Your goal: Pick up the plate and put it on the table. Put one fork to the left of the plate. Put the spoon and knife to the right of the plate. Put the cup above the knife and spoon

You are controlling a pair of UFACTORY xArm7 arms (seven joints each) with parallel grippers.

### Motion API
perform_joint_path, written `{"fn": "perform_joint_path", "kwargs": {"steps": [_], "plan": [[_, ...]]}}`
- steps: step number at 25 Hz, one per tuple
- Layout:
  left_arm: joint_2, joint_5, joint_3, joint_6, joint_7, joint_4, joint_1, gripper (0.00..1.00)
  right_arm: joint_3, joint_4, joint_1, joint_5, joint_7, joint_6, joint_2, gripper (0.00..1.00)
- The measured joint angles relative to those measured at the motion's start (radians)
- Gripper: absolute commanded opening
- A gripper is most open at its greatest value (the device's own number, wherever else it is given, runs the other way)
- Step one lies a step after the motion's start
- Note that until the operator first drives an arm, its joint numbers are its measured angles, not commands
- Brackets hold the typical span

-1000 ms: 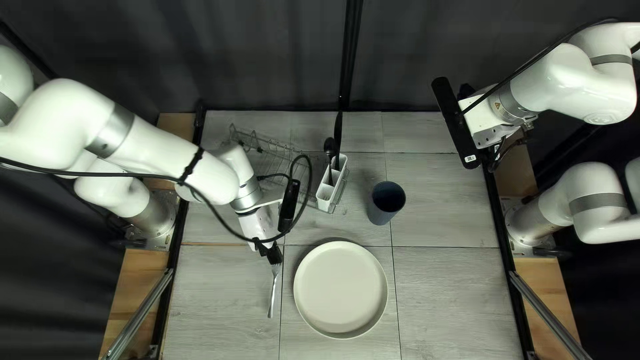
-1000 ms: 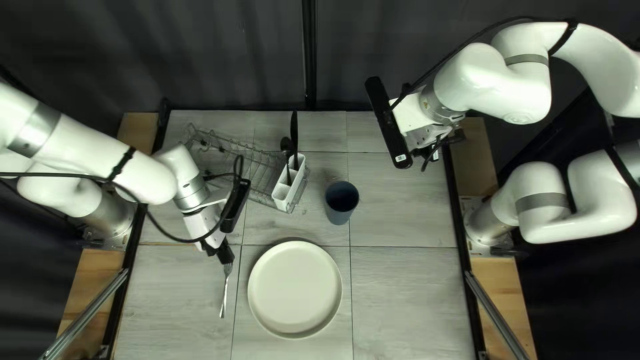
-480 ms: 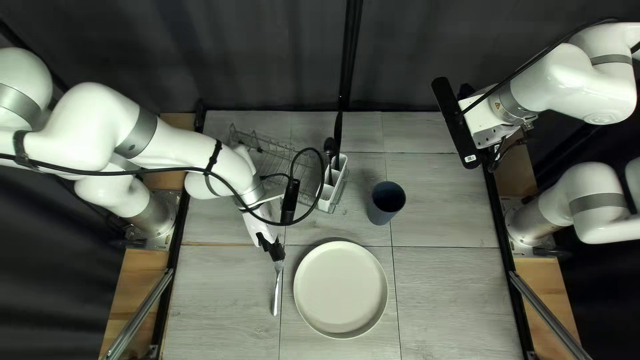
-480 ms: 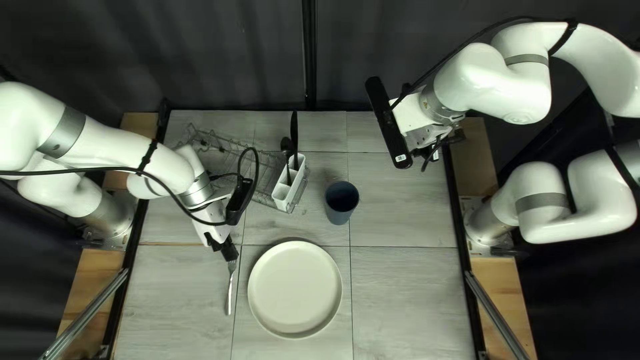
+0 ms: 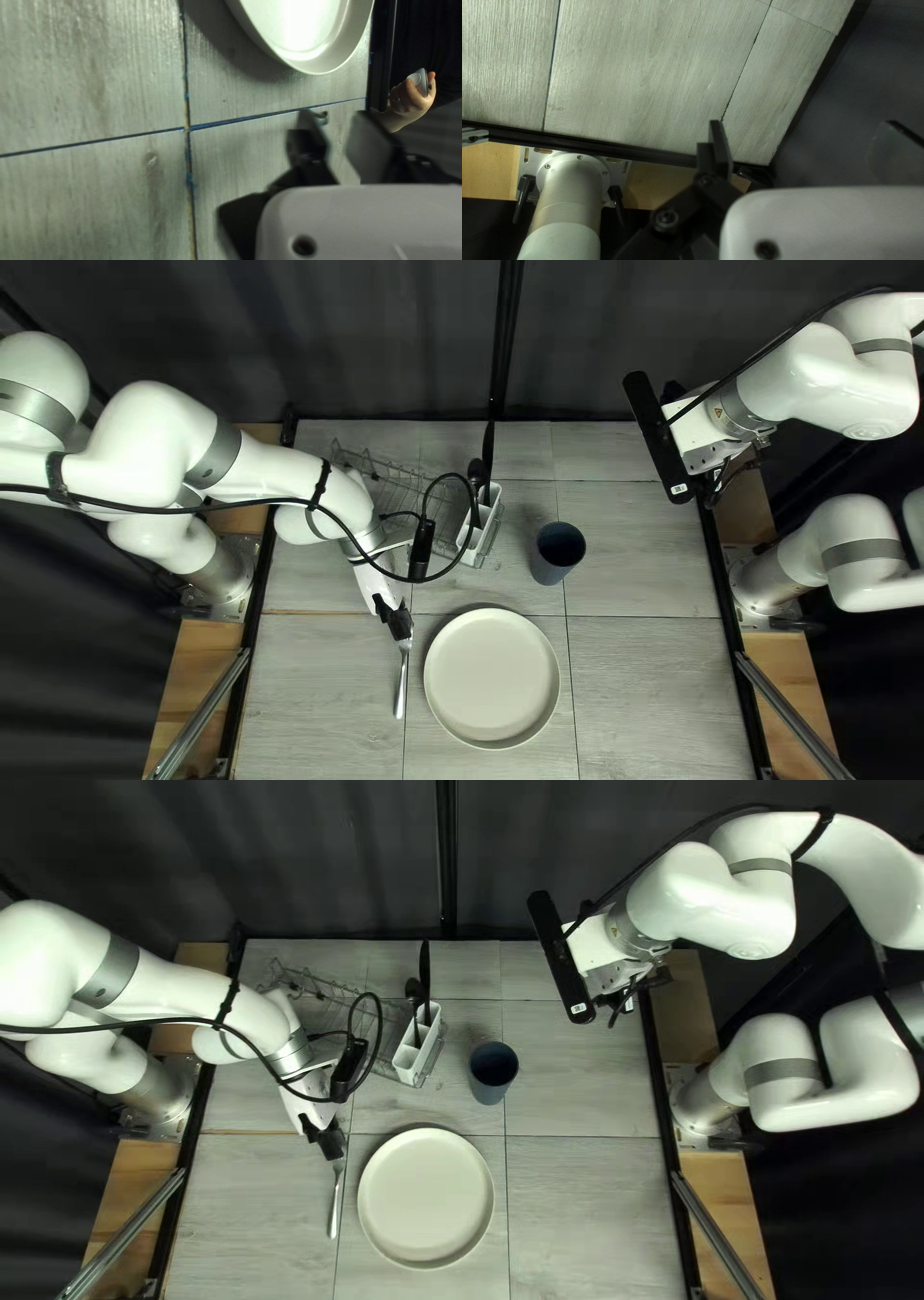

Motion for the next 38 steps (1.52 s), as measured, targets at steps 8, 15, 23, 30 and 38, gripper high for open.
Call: {"fn": "perform_joint_path", "kwargs": {"steps": [8, 15, 23, 30, 38], "plan": [[-0.056, 0.087, 0.009, -0.066, -0.068, -0.015, 0.018, 1.0, 0.0, 0.0, 0.0, 0.0, 0.0, 0.0, 0.0, 1.0], [-0.204, 0.362, -0.077, -0.194, -0.405, -0.038, 0.048, 1.0, 0.0, 0.0, 0.0, 0.0, 0.0, 0.0, 0.0, 1.0], [-0.366, 1.011, -0.328, -0.047, -1.047, 0.082, 0.296, 1.0, 0.0, 0.0, 0.0, 0.0, 0.0, 0.0, 0.0, 1.0], [-0.376, 1.324, -0.444, 0.12, -1.318, 0.266, 0.45, 1.0, 0.0, 0.0, 0.0, 0.0, 0.0, 0.0, 0.0, 1.0], [-0.428, 1.484, -0.515, 0.259, -1.465, 0.36, 0.527, 1.0, 0.0, 0.0, 0.0, 0.0, 0.0, 0.0, 0.0, 1.0]]}}
